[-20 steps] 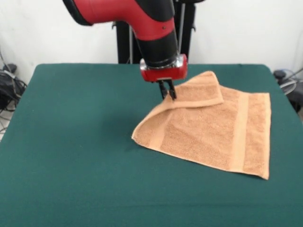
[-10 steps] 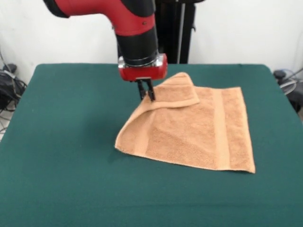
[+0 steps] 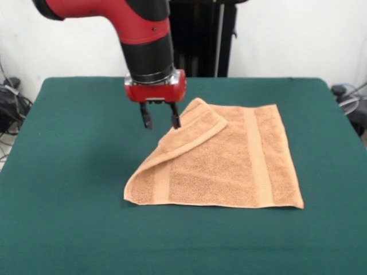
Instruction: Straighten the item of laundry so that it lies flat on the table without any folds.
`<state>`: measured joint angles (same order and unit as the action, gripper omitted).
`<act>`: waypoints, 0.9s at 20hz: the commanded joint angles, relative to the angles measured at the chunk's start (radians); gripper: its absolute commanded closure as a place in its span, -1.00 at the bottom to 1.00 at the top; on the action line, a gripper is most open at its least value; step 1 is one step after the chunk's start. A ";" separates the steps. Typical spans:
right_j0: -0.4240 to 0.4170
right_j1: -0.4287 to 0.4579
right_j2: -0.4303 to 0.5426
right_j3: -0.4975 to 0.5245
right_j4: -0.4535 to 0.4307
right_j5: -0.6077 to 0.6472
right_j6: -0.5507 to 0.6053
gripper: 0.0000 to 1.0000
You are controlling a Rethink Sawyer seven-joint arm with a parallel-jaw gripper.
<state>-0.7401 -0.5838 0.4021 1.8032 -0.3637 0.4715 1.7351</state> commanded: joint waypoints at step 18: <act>0.109 -0.055 -0.051 0.056 -0.140 -0.084 0.080 -1.00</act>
<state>-0.7091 -0.6005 0.3904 1.7828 -0.4195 0.4665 1.7351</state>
